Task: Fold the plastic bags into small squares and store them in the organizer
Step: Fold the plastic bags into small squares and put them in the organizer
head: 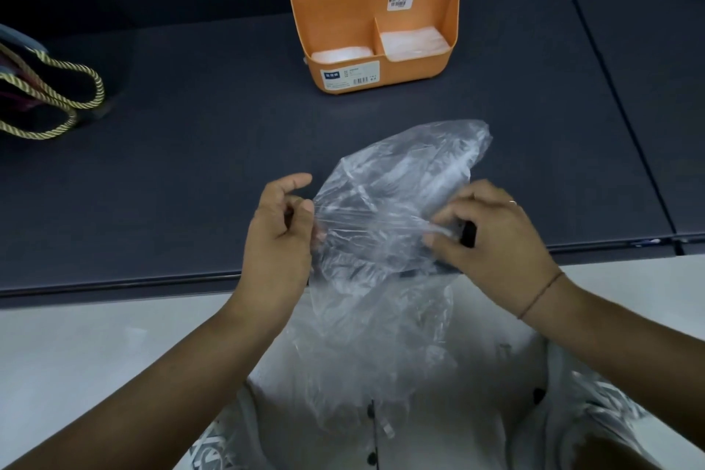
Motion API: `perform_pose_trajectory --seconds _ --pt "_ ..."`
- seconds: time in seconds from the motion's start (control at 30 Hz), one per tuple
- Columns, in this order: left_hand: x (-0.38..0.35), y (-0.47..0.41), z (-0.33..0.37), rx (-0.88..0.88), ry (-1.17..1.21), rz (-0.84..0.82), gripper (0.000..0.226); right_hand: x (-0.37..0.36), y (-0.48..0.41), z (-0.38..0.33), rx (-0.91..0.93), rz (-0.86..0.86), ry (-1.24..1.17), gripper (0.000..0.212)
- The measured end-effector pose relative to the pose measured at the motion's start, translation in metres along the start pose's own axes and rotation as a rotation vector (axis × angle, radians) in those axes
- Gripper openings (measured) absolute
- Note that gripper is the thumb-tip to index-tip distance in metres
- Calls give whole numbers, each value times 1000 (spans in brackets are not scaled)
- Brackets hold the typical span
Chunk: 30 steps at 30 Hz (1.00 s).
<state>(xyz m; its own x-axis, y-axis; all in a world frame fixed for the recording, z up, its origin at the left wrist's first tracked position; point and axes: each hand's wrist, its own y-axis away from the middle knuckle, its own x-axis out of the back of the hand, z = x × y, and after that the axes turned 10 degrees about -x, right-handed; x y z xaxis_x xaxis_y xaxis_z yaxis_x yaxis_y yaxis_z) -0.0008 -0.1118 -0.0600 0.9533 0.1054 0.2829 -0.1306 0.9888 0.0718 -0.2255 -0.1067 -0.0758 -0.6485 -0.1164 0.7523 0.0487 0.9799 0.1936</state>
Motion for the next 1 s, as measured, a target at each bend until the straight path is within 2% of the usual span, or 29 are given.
perform_pose_trajectory --seconds 0.07,0.17,0.23,0.3,0.37,0.4,0.47,0.53,0.6,0.7,0.8,0.83,0.9,0.97,1.0 --pt "0 0 -1 -7 -11 2 29 1 -2 5 1 21 -76 12" --pt "2 -4 1 -50 -96 27 28 17 -7 -6 5 0 -362 19" --pt "7 -9 9 -220 -243 33 30 27 -10 -21 19 3 -469 32" --pt "9 -13 23 -438 -345 -96 44 34 -12 -39 57 -35 -530 36" --pt "2 -15 40 -521 -370 -333 54 38 -13 -55 93 -133 -598 31" --pt "-2 -16 47 -491 -316 -434 53 40 -14 -63 94 -173 -632 30" --pt "-11 -16 57 -307 -73 -554 34 43 -17 -74 42 -207 -718 27" --pt "-15 -17 60 -149 121 -531 25 45 -23 -74 -81 -239 -824 31" --pt "-13 -18 56 -30 217 -444 16 46 -31 -65 -211 -240 -844 34" --pt "-7 -24 46 52 241 -299 17 53 -43 -46 -277 -15 -726 21" --pt "-3 -27 37 146 318 -156 19 59 -40 -38 -155 212 -624 14" --pt "-3 -27 35 161 323 -133 21 58 -34 -40 -86 206 -610 14" --pt "-6 -25 35 157 304 -119 24 48 -16 -46 40 31 -526 20" --pt "-9 -23 36 165 312 -102 25 37 -5 -49 101 -180 -283 50" --pt "-9 -23 35 169 312 -92 25 33 -5 -46 132 -230 -173 61"
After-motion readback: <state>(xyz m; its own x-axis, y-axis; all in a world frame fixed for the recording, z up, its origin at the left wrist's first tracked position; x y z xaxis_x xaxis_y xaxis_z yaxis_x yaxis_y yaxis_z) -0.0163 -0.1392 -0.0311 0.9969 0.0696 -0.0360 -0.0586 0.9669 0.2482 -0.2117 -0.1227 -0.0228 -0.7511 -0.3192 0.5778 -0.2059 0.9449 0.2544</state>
